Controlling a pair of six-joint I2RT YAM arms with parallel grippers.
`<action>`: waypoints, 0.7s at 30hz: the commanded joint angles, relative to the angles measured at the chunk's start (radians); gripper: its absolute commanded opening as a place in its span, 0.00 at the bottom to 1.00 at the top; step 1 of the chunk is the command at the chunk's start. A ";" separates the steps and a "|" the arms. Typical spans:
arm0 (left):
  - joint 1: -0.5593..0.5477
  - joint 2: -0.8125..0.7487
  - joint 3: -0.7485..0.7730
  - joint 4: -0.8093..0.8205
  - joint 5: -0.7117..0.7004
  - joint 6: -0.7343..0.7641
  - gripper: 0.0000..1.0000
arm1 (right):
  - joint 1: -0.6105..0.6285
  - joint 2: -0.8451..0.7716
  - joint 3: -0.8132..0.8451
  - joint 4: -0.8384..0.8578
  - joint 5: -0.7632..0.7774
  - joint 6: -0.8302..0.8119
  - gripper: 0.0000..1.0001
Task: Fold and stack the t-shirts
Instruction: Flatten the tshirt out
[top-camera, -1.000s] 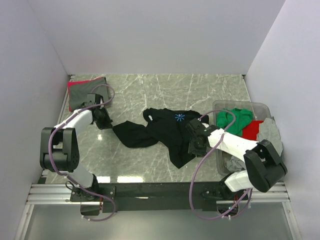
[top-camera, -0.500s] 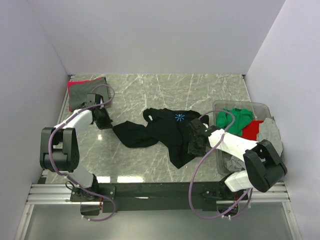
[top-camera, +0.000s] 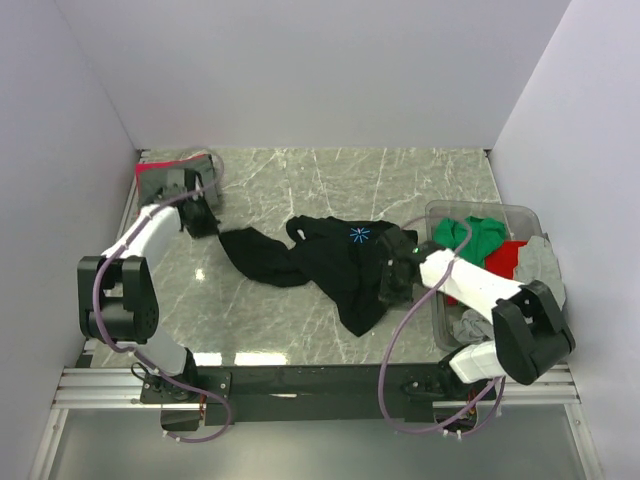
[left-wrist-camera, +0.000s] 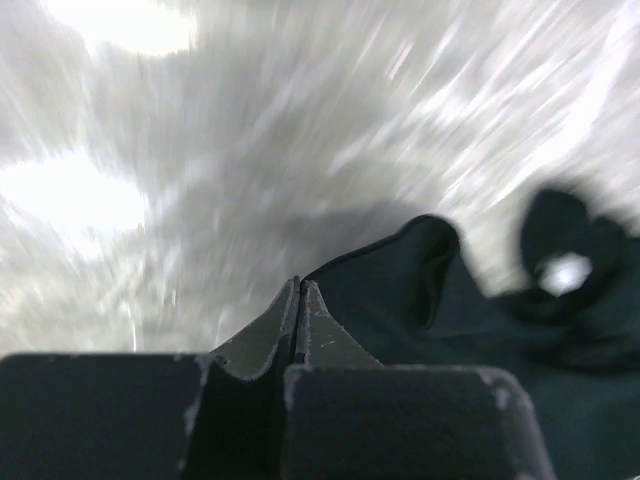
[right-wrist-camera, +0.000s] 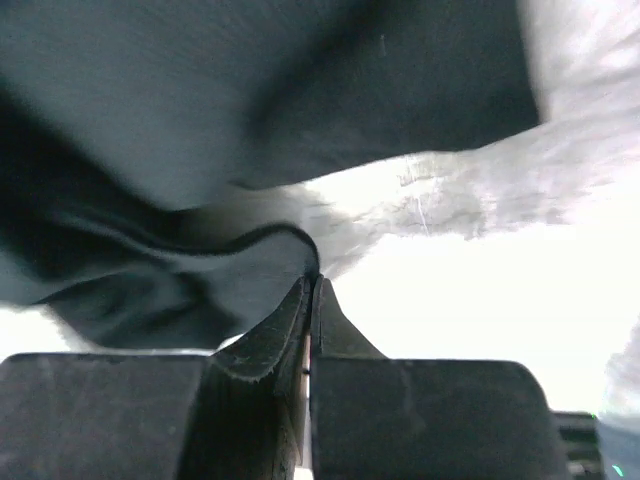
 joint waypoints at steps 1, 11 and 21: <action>0.043 -0.034 0.191 0.012 -0.073 -0.002 0.00 | -0.068 -0.121 0.214 -0.147 0.022 -0.056 0.00; 0.125 -0.123 0.605 -0.037 -0.219 -0.045 0.00 | -0.278 -0.168 0.908 -0.458 0.110 -0.191 0.00; 0.129 -0.275 0.818 -0.062 -0.280 -0.054 0.00 | -0.283 -0.287 1.259 -0.312 0.241 -0.220 0.00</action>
